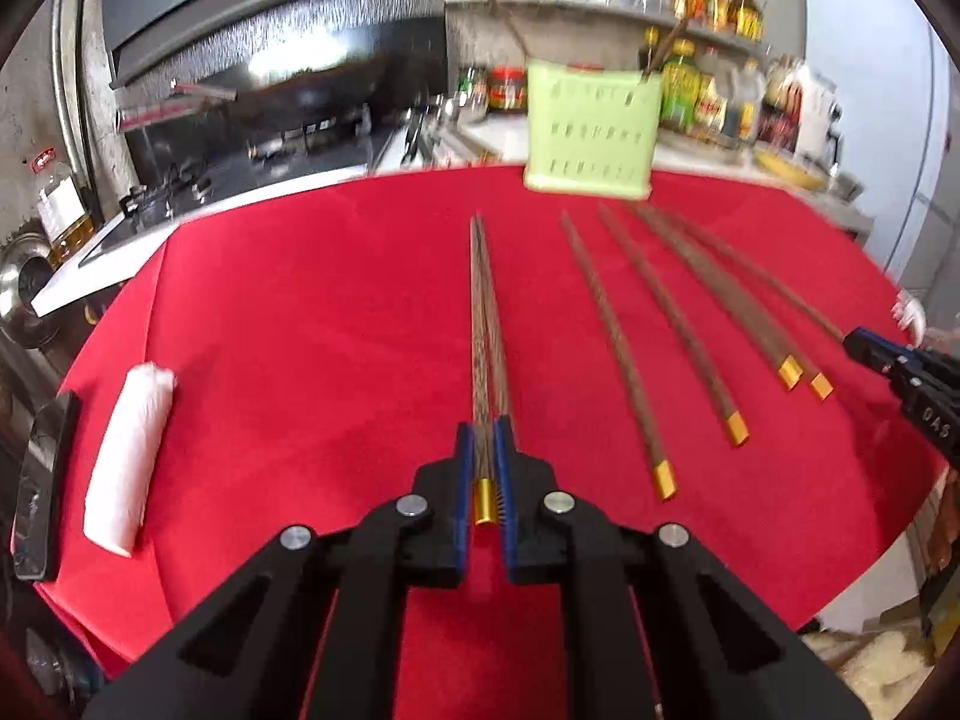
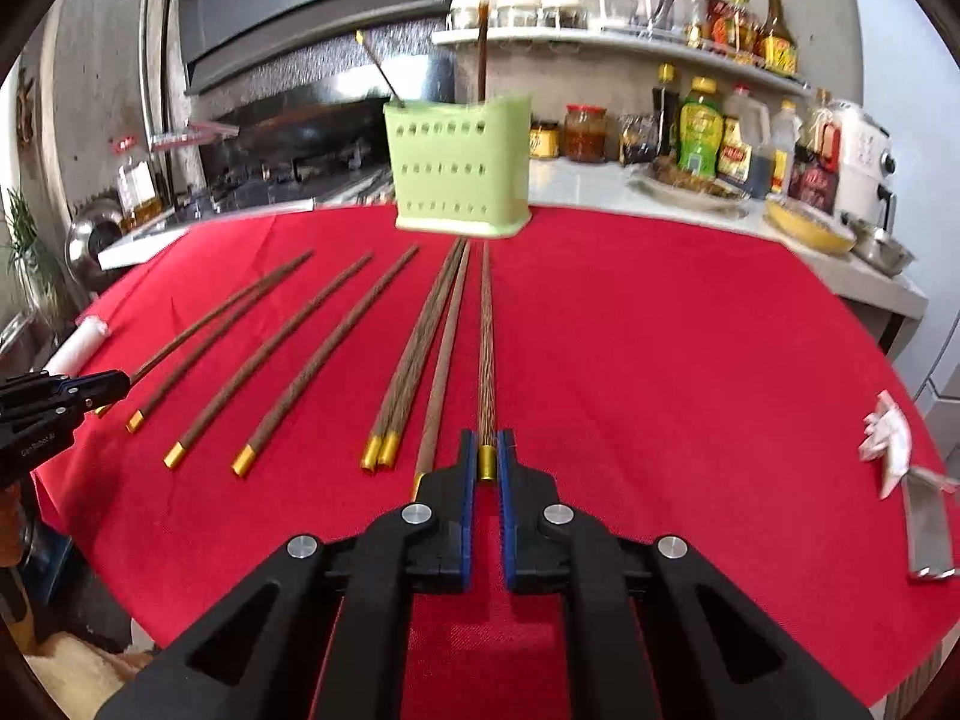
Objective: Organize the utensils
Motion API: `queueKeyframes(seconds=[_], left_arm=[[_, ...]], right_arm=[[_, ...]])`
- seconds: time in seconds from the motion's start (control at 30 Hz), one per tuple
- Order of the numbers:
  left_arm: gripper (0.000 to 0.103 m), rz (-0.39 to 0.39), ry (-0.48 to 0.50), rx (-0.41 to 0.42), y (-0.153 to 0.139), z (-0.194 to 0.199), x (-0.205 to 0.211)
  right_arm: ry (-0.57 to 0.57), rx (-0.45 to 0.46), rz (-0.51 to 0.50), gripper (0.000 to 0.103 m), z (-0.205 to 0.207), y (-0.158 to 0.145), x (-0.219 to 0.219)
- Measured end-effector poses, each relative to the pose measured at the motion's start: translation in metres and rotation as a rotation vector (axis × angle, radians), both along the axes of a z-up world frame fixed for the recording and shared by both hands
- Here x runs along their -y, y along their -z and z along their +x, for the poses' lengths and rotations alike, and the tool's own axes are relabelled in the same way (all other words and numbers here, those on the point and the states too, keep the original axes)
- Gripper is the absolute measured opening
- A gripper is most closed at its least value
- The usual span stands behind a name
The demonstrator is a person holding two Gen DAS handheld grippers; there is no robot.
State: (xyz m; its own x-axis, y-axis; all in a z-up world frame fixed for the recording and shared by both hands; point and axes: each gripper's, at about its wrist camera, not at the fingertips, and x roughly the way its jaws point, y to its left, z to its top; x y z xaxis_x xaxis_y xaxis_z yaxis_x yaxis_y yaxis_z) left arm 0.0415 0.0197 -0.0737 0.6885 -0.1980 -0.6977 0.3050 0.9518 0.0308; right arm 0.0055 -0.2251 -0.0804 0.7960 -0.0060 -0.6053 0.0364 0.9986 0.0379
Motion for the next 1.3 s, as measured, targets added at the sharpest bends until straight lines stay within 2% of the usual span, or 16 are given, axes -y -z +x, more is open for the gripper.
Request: queueKeyframes(seconds=[0.17,0.43,0.7,0.83,1.07,1.13,1.3], left_arm=[[0.007,-0.077,0.001,0.080,-0.027,-0.004,-0.009],[0.007,-0.139,0.025,0.238,-0.086,-0.009,-0.012],[0.007,-0.168,0.039,0.376,-0.144,0.001,-0.010],[0.007,-0.165,0.040,0.380,-0.149,0.010,-0.009],[0.008,-0.121,-0.001,0.405,-0.149,0.025,-0.009],[0.008,-0.130,0.003,0.390,-0.152,0.030,-0.010],[0.007,-0.116,0.028,0.432,-0.163,0.030,-0.006]], right_arm=[[0.014,0.060,0.010,0.007,-0.009,-0.021,0.004],[0.026,0.194,0.031,0.007,-0.020,-0.074,0.015],[0.028,0.335,0.018,0.007,-0.025,-0.136,0.021],[0.017,0.342,0.006,0.007,-0.016,-0.149,0.022],[0.017,0.289,0.015,0.007,0.018,-0.141,0.026],[0.020,0.309,-0.001,0.007,0.019,-0.148,0.025],[0.013,0.373,-0.025,0.007,0.012,-0.180,0.023]])
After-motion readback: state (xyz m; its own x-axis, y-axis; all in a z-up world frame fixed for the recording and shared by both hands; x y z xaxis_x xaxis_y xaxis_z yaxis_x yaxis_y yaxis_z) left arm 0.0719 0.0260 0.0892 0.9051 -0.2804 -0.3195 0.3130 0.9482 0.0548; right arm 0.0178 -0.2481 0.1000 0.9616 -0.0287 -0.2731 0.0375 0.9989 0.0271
